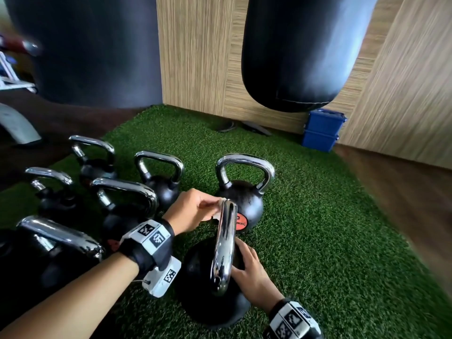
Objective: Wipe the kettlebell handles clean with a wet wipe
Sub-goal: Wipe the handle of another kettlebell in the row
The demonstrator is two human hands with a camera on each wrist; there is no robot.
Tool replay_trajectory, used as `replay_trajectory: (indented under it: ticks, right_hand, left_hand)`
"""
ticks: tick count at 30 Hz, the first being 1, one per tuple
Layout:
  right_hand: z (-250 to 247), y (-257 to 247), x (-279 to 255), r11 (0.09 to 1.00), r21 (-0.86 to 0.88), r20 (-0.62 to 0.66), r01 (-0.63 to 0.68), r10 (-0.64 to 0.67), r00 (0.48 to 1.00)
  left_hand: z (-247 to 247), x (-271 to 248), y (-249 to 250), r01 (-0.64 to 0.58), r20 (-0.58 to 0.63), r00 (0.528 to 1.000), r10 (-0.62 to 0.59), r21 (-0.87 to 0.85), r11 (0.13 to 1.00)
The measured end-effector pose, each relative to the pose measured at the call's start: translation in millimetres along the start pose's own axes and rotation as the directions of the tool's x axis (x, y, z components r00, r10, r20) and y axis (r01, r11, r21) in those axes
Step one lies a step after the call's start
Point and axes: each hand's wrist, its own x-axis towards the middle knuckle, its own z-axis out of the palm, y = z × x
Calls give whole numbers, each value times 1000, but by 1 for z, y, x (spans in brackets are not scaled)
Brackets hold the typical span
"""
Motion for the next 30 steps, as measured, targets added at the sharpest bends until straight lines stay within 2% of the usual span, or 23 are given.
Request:
replay_trajectory:
  ticks: [2, 5, 7, 12, 15, 17, 21, 25, 26, 29, 30]
  right_hand:
    - [0, 0, -2, 1000, 26, 1, 3, -3, 1000]
    - [0, 0, -3, 999, 48, 2, 8, -8, 1000]
    - [1, 0, -3, 999, 46, 0, 2, -3, 1000]
    - [2, 2, -1, 999, 41, -6, -3, 3, 1000]
    - [2, 2, -2, 999, 41, -8, 4, -3, 1000]
    - [2, 1, -2, 999, 45, -10, 7, -6, 1000]
    - [2, 2, -2, 998, 60, -3, 4, -4, 1000]
    - [3, 3, -2, 997, 71, -2, -2, 2, 1000]
    - [2, 2, -2, 998, 68, 1, 2, -2, 1000]
    - [2, 3, -2, 998, 59, 5, 5, -6, 1000]
    - [2, 3, -2, 998, 60, 4, 0, 0, 1000]
  left_hand:
    - [-5, 1, 0, -18, 8, 1000, 18, 10, 1000]
    - [-12, -3, -3, 46, 117, 993, -25, -183, 982]
    - [-15, -5, -5, 78, 170, 985, -38, -232, 970]
    - [-16, -5, 6, 149, 163, 982, -95, -363, 920]
    - [-25, -13, 13, 265, 362, 922, -135, -338, 903]
    - [-29, -19, 20, 296, 444, 886, -136, -313, 902]
    - [-29, -26, 28, 272, 403, 905, -134, -309, 911]
    - [-33, -44, 31, 264, 565, 822, -70, -270, 926]
    - [-34, -48, 31, 242, 568, 821, -54, -260, 935]
    - [-32, -57, 33, 171, 494, 869, -23, -257, 951]
    - [-31, -61, 34, 163, 490, 872, -21, -251, 954]
